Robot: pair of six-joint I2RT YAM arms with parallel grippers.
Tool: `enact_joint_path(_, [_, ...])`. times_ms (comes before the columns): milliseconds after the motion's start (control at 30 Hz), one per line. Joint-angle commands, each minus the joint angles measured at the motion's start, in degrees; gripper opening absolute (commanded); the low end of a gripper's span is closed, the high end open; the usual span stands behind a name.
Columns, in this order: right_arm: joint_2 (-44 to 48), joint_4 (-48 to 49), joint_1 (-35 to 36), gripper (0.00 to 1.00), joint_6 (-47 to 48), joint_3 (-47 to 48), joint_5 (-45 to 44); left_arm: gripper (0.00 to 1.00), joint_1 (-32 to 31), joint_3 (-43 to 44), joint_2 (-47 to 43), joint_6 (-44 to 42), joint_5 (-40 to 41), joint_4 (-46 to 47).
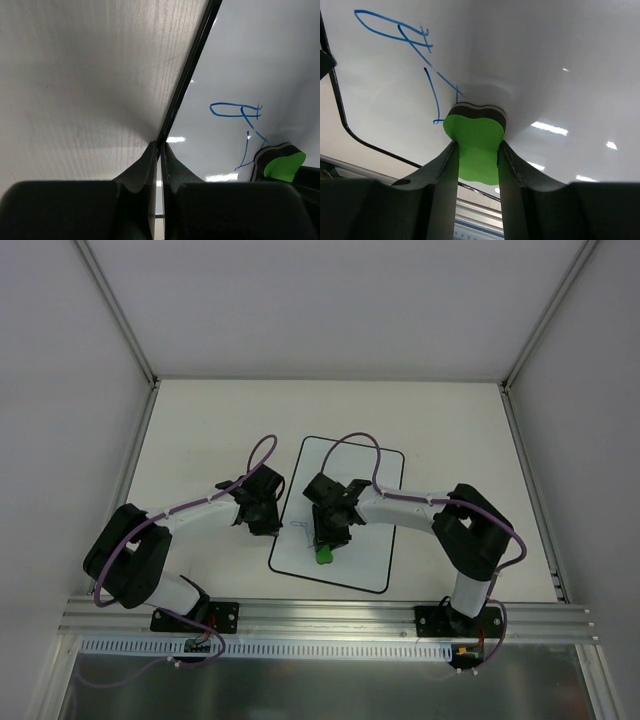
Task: Erase the whiteboard
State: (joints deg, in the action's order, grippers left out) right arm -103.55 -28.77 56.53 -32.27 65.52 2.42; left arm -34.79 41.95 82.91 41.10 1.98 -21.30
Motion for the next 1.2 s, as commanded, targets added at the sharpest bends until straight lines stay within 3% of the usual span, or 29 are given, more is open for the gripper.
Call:
enact_joint_path(0, [3.4,-2.3,-0.4,0.16,0.0,-0.8,-6.9,0.00,0.3,-1.3,-0.1,0.1,1.5,-3.5])
enact_joint_path(33, [4.6,-3.6,-0.6,0.24,0.2,-1.0,-7.7,0.01,0.3,-0.9,-0.4,0.1,1.5,-3.6])
enact_joint_path(200, [11.7,-5.1,-2.8,0.48,1.9,-3.3,-8.9,0.16,0.3,-0.1,-2.4,-0.1,2.4,-4.1])
enact_joint_path(233, [14.3,-5.1,-3.9,0.58,1.9,-4.6,-8.8,0.20,0.3,0.3,-2.8,-0.1,2.7,-4.5])
enact_joint_path(400, [19.4,-5.5,-7.3,0.82,4.1,-7.1,-8.1,0.43,0.3,2.2,-3.3,-0.4,3.5,-5.8])
enact_joint_path(633, [26.5,-5.4,-17.8,0.83,6.3,-16.0,-12.9,0.81,-0.2,5.0,-6.9,0.4,3.4,-8.0])
enact_joint_path(733, [29.1,-5.2,-23.6,0.77,7.8,-19.4,-13.1,0.95,-1.6,6.4,-7.9,1.4,2.7,-8.4])
enact_joint_path(933, [29.6,-1.2,-32.2,0.68,10.1,-23.4,-7.3,0.99,-9.2,11.9,-4.2,4.8,3.6,-8.6])
enact_joint_path(1167, [24.5,4.7,-33.3,0.55,10.3,-25.4,-3.1,0.99,-16.5,19.6,5.1,7.0,5.3,-8.8])
